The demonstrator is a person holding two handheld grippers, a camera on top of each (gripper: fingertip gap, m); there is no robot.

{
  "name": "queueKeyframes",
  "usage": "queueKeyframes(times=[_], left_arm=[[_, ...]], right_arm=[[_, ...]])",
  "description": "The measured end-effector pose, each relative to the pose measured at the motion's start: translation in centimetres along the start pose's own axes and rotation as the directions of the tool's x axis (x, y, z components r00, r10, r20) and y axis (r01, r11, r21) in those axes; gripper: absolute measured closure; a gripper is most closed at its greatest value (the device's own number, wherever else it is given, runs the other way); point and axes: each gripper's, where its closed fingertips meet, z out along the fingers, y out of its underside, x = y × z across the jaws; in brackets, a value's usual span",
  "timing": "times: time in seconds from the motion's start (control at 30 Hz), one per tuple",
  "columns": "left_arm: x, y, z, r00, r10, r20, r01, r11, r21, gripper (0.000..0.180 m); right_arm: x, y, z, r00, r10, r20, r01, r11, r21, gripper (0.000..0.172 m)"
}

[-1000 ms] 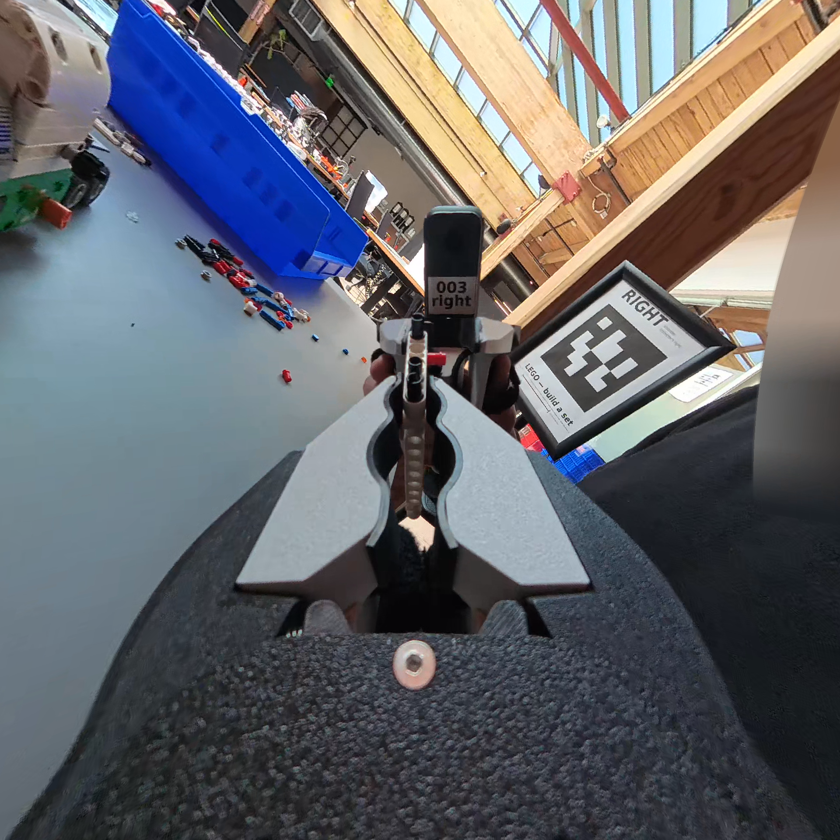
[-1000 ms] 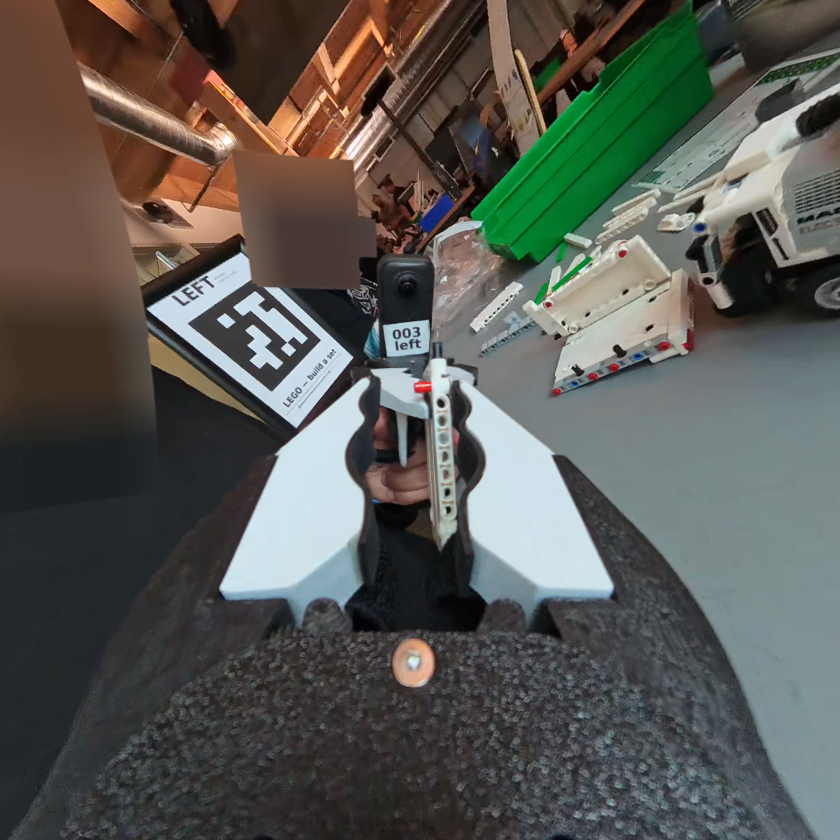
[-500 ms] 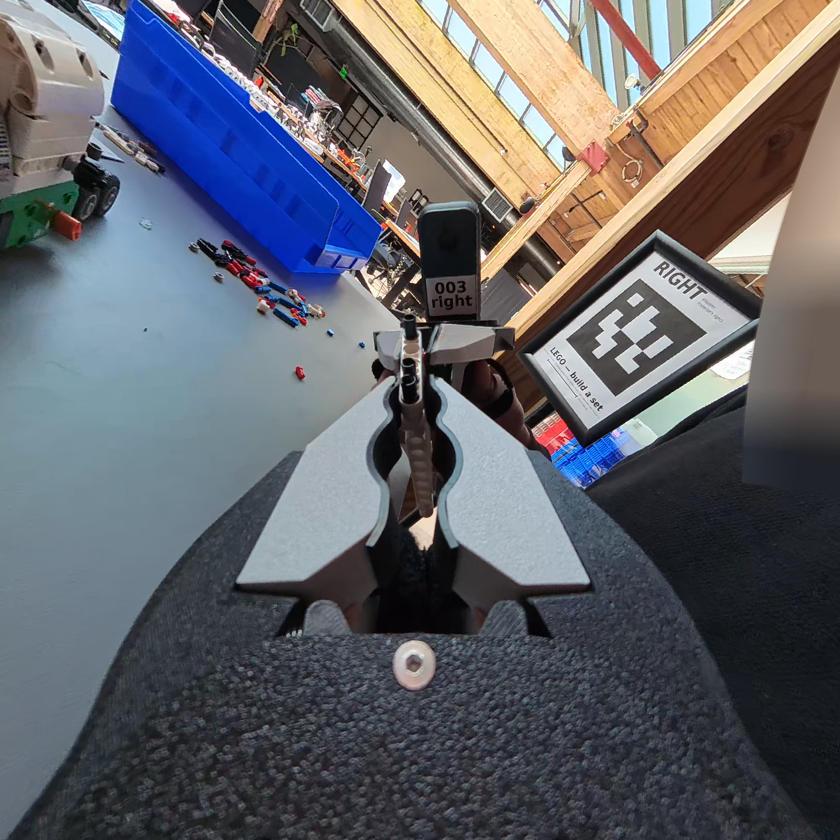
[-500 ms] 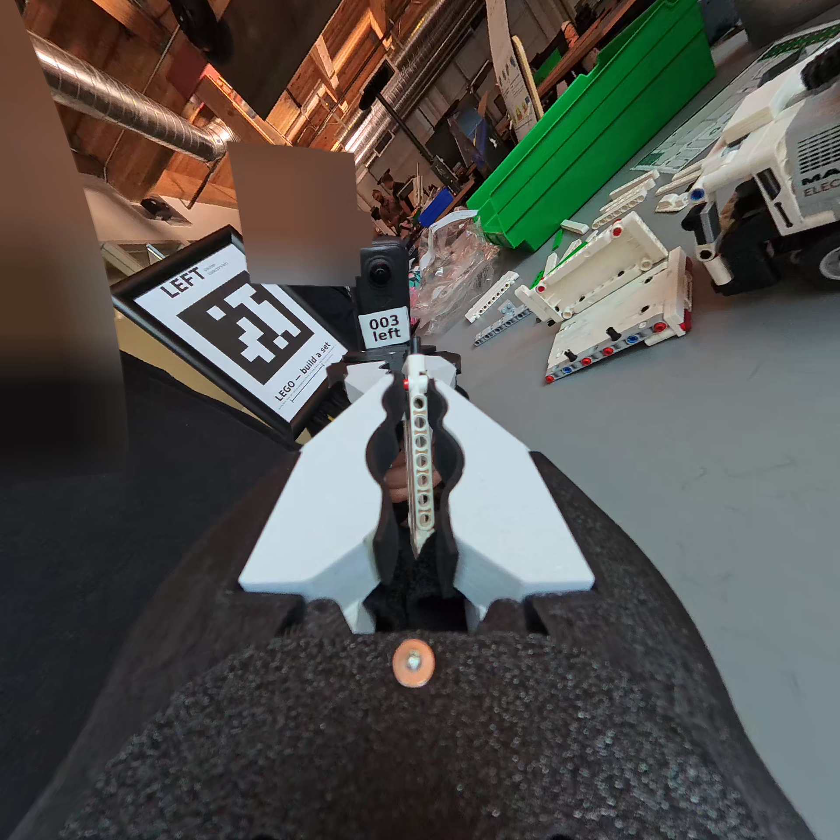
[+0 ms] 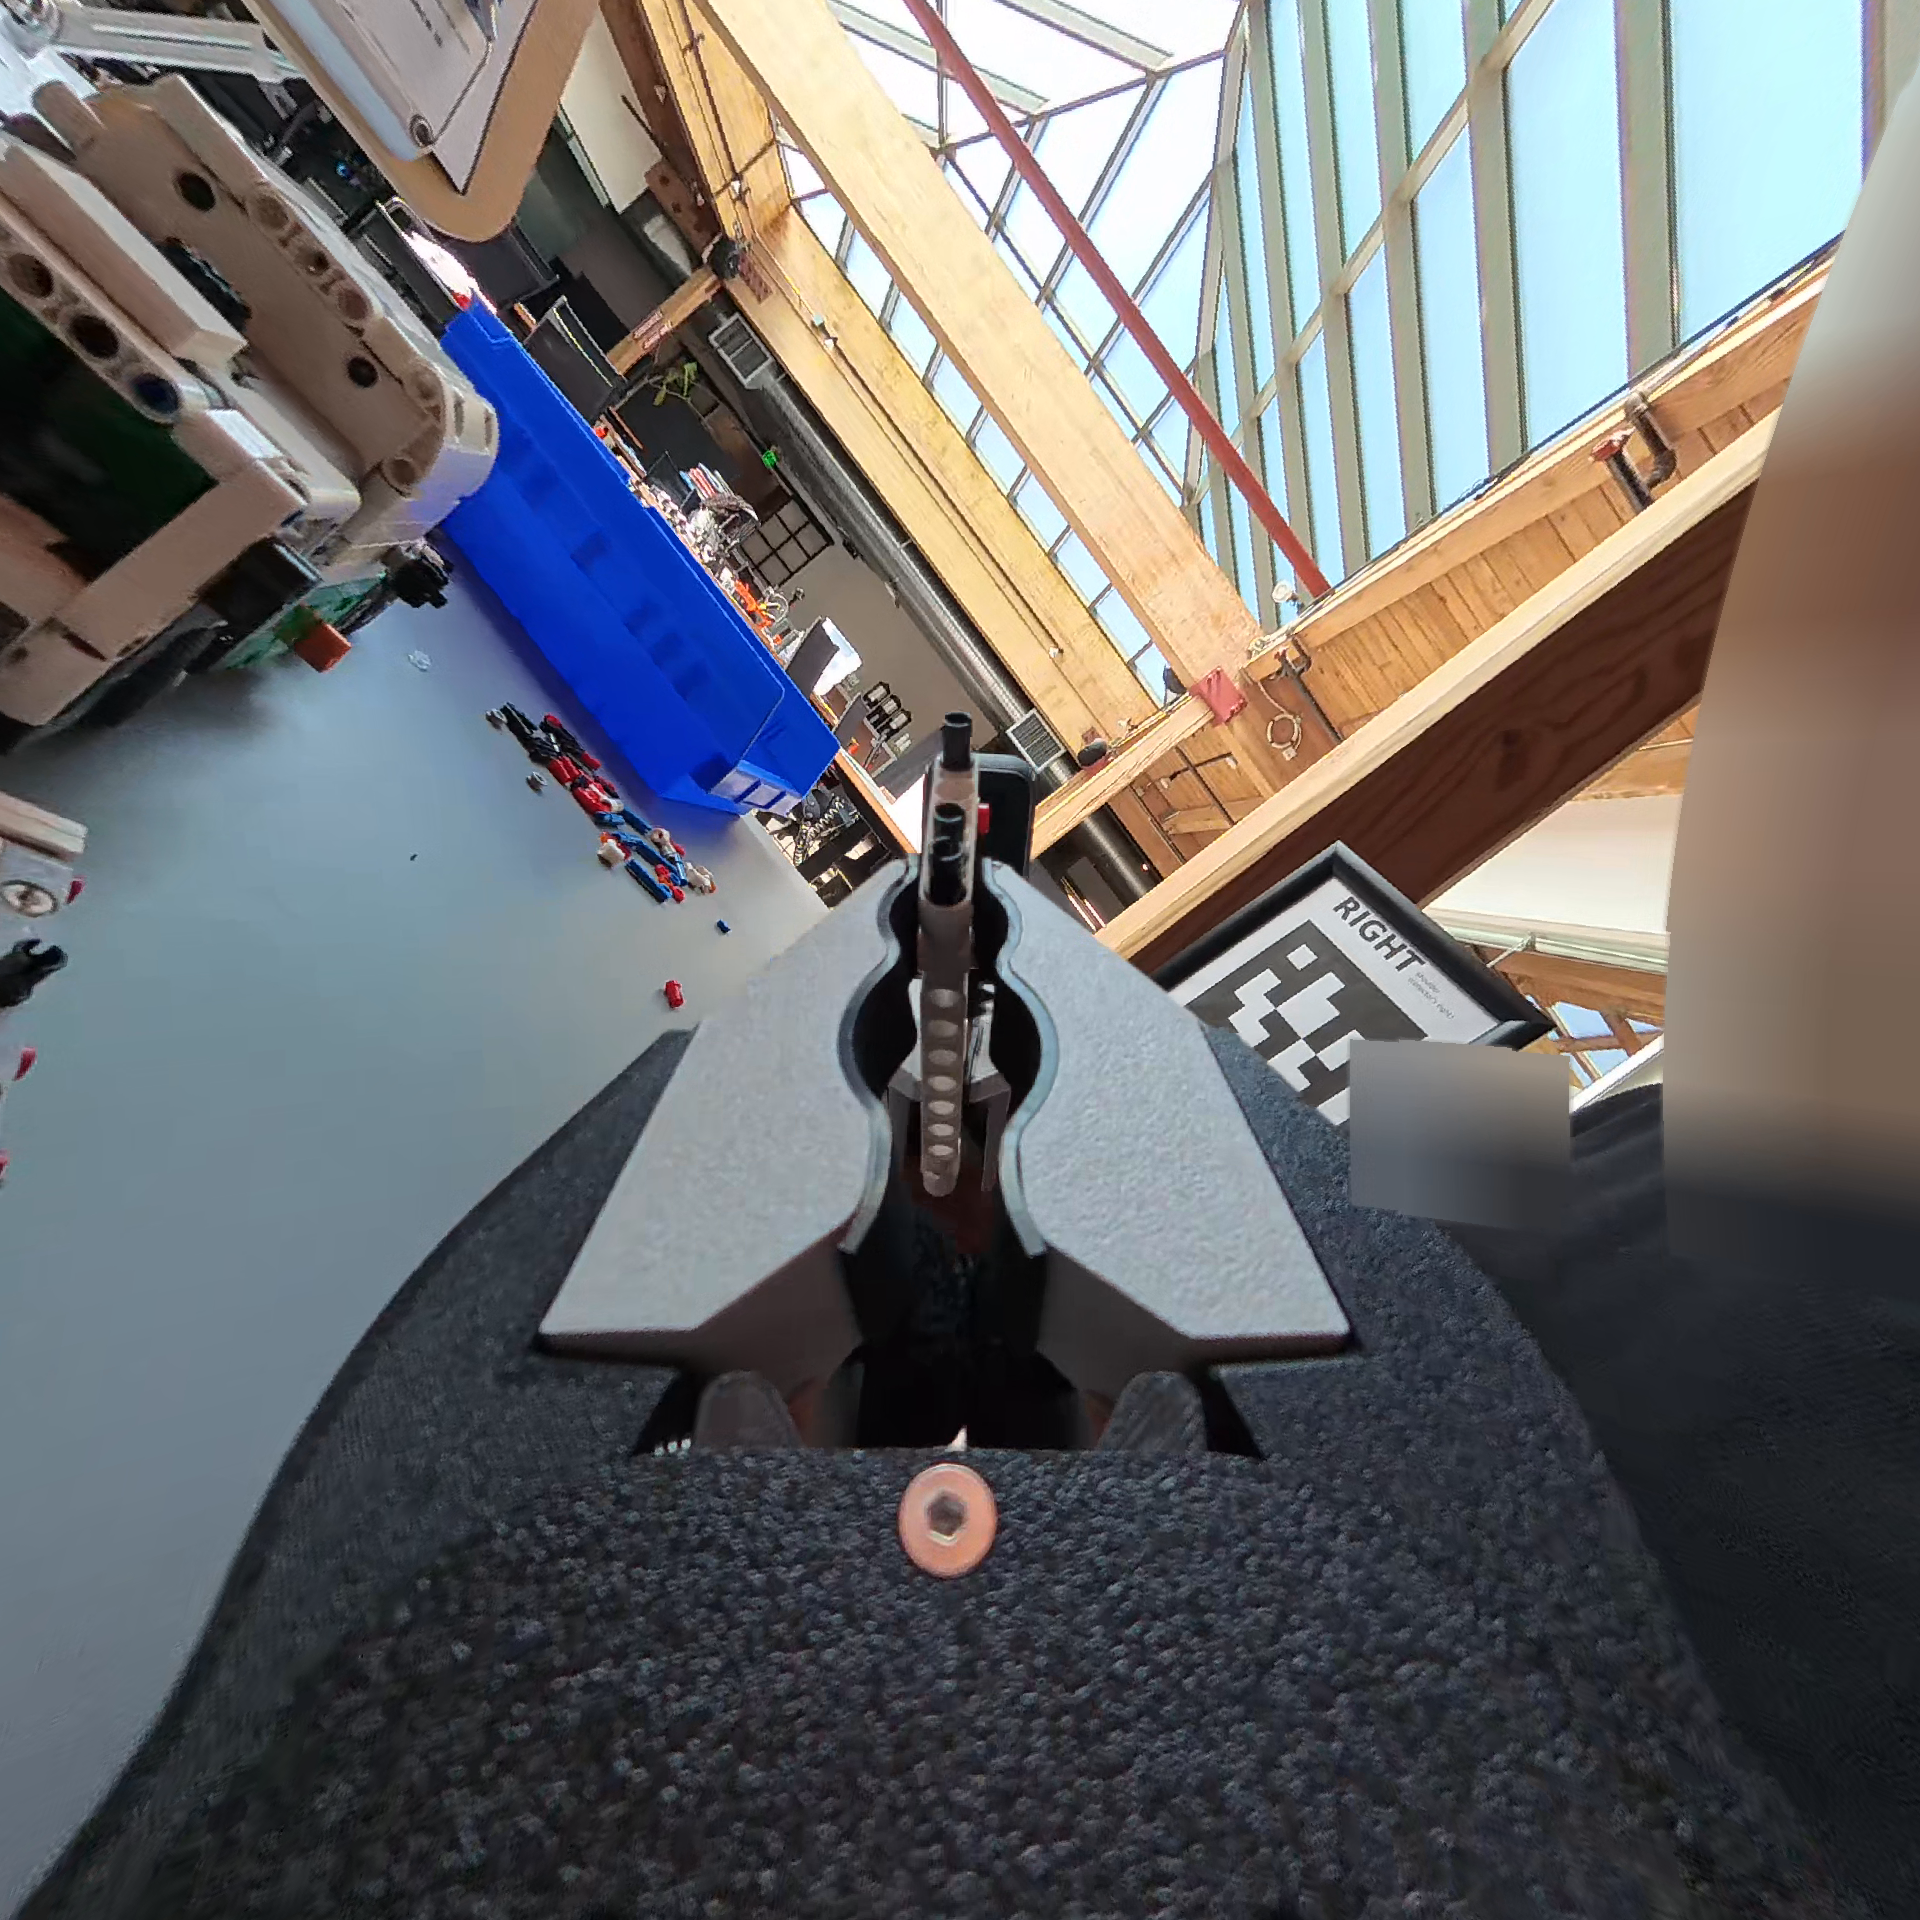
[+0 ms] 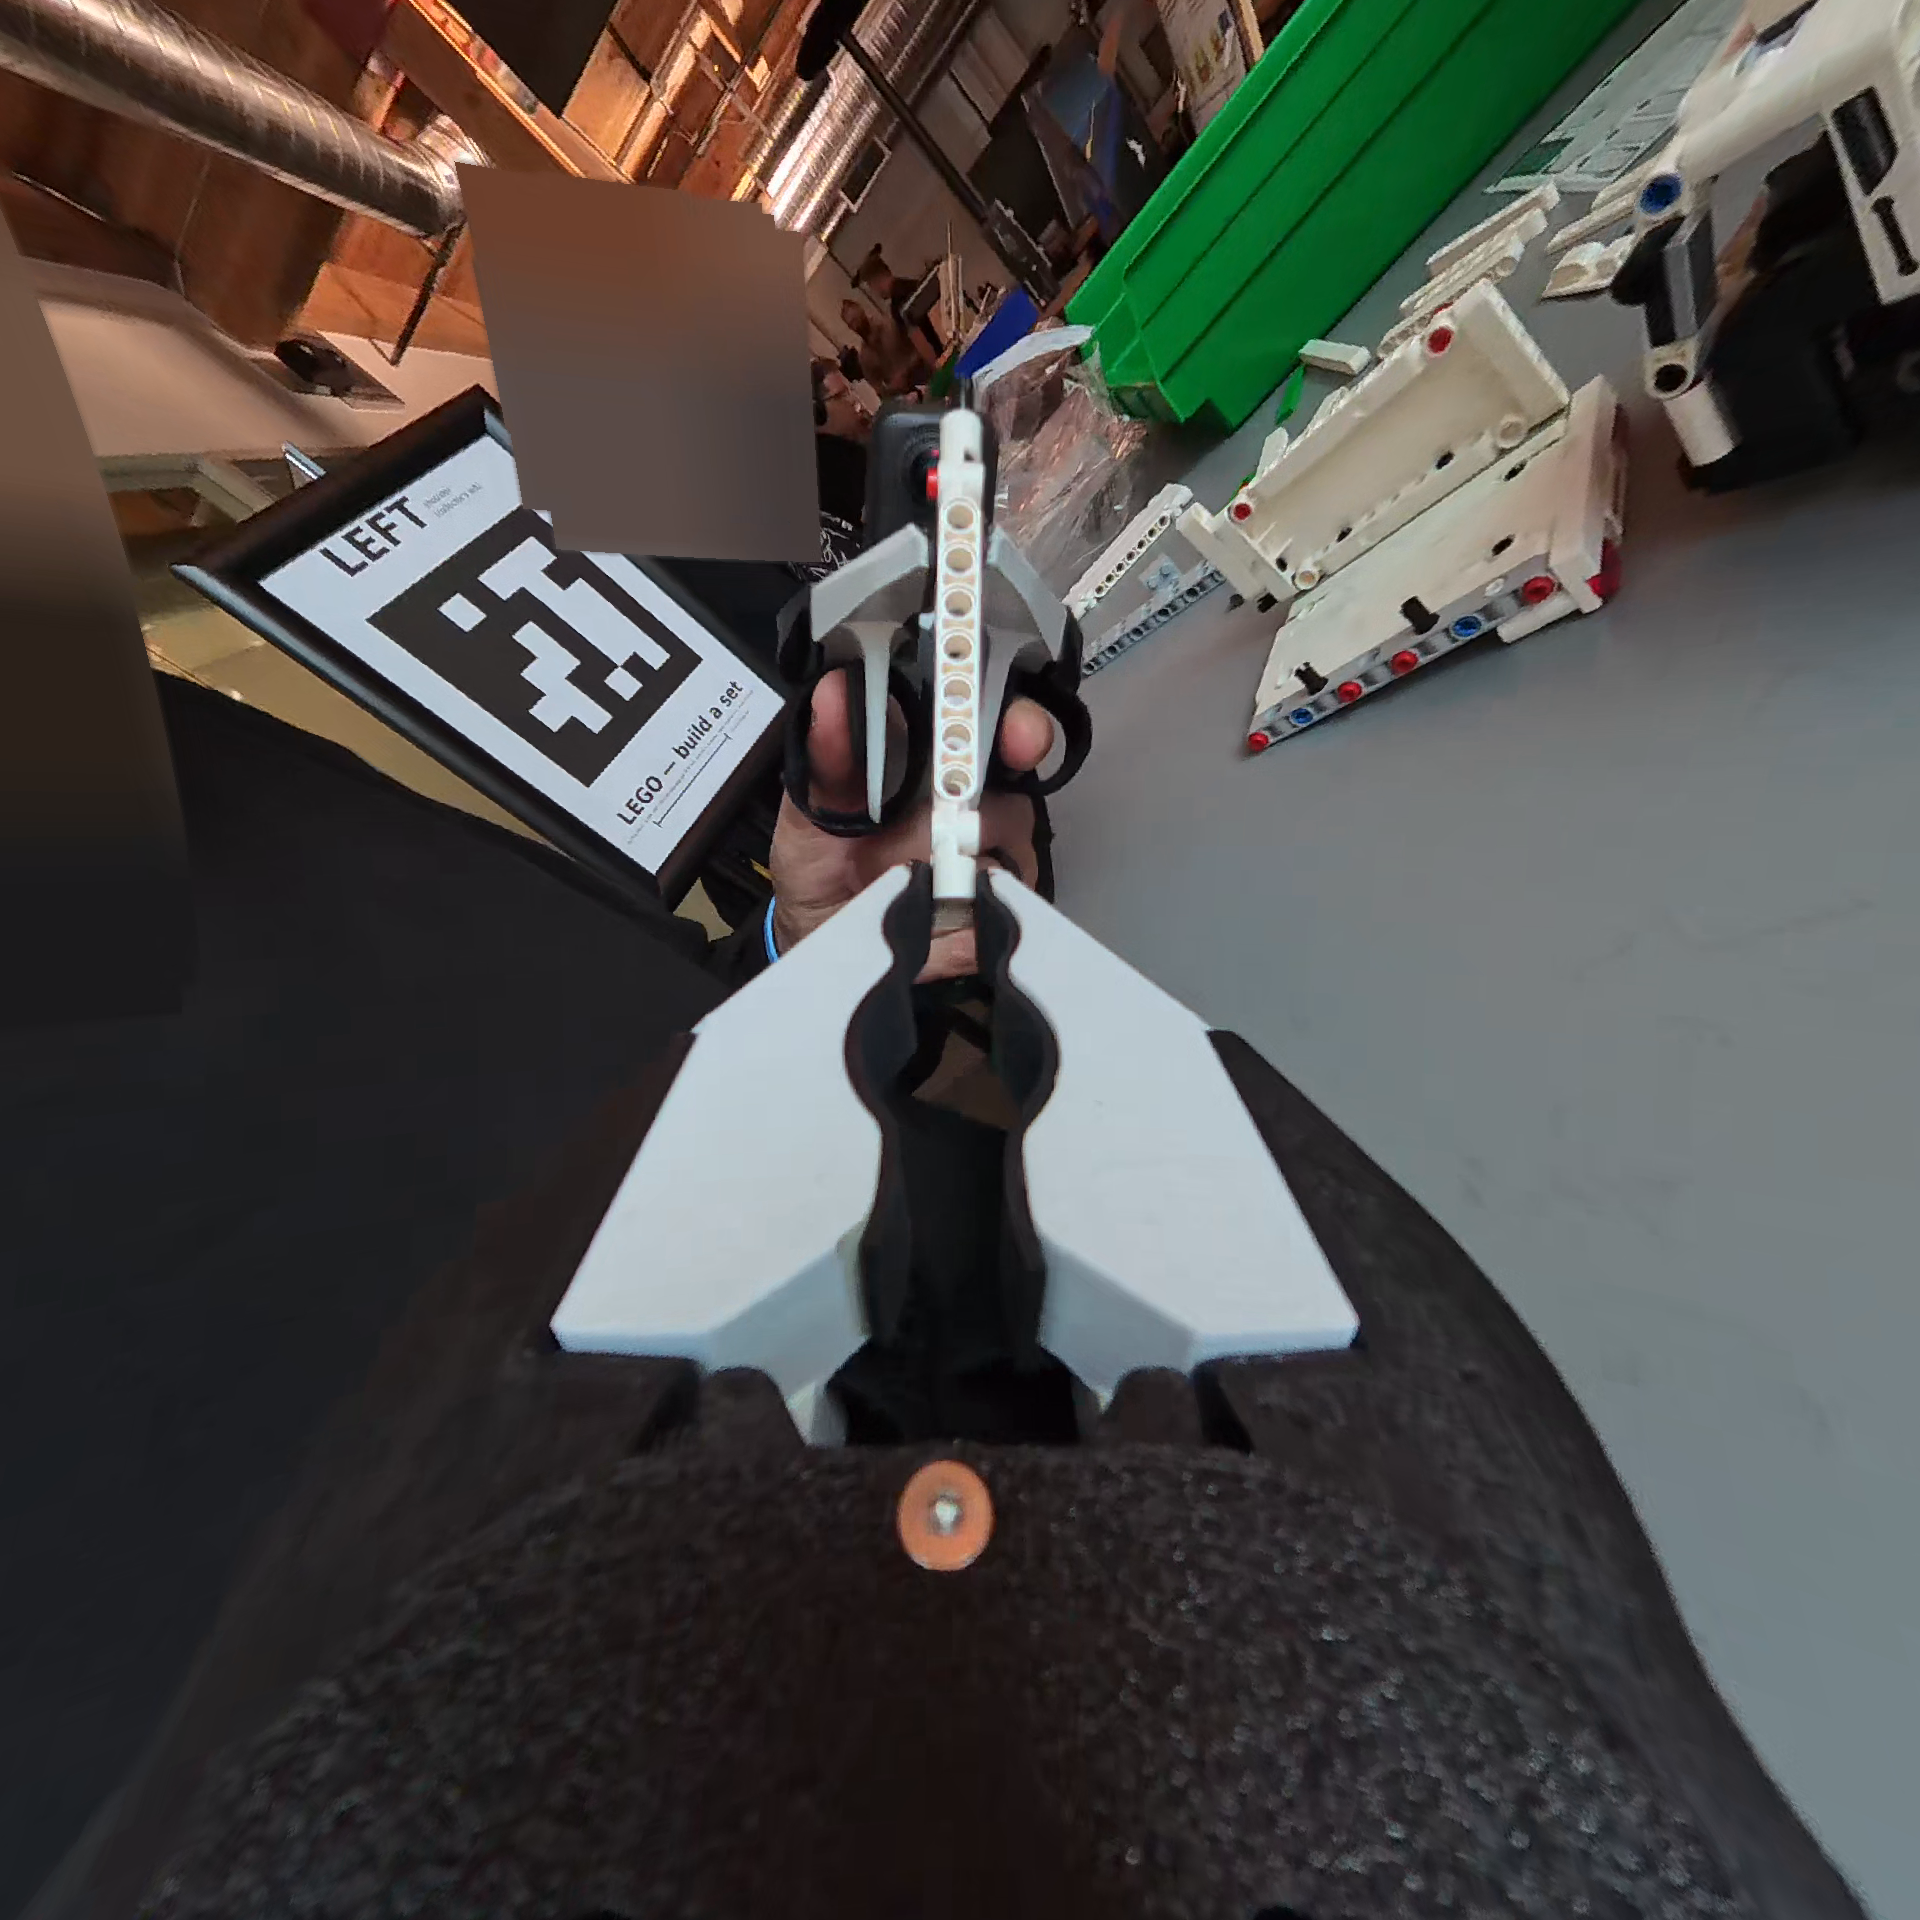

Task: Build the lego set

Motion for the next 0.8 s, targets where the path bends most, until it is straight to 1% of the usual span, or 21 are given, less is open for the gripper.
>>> queueKeyframes(times=[0.07,0.13,0.2,0.23,0.3,0.47,0.57,0.67,0.77,0.8], left_arm=[[0.0,-0.2,-0.1,1.000,-0.009,-0.002,0.009,1.000,0.014,0.175],[0.2,0.8,0.3,1.000,-0.018,-0.016,0.017,0.999,-0.047,0.167],[0.5,2.3,1.0,1.000,0.003,-0.016,-0.005,0.993,-0.117,0.165],[0.7,2.9,1.3,1.000,0.021,-0.011,-0.022,0.990,-0.138,0.165],[1.0,3.8,1.8,0.999,0.038,-0.012,-0.040,0.986,-0.160,0.167],[0.6,4.0,1.8,0.999,0.036,0.020,-0.032,0.985,-0.167,0.172],[0.8,4.1,1.8,0.999,0.042,0.004,-0.040,0.983,-0.179,0.176],[0.5,4.0,1.7,0.997,0.075,0.027,-0.069,0.979,-0.190,0.176],[0.6,3.9,1.7,0.999,0.039,0.008,-0.037,0.983,-0.182,0.175],[0.7,3.9,1.8,1.000,0.031,0.000,-0.030,0.983,-0.181,0.175]], right_arm=[[0.0,-0.6,-0.1,0.999,0.034,0.025,-0.035,0.999,0.036,0.166],[-0.2,-1.1,-0.2,0.995,0.078,0.059,-0.083,0.993,0.083,0.166],[-0.6,-2.1,-0.5,0.986,0.119,0.116,-0.134,0.982,0.132,0.166],[-0.7,-2.2,-0.4,0.985,0.124,0.122,-0.141,0.980,0.137,0.166],[-0.8,-2.2,0.0,0.988,0.104,0.112,-0.118,0.985,0.126,0.166],[-0.6,-1.9,0.0,0.989,0.112,0.097,-0.123,0.985,0.118,0.166],[-0.9,-1.8,-0.1,0.994,0.072,0.080,-0.080,0.991,0.110,0.165],[-0.4,-1.9,-0.9,1.000,0.012,0.013,-0.013,0.993,0.117,0.166],[-0.4,-1.7,-1.0,1.000,-0.003,0.001,0.003,0.996,0.091,0.164],[-0.8,-1.7,-0.8,1.000,-0.009,0.017,0.007,0.996,0.094,0.163]])
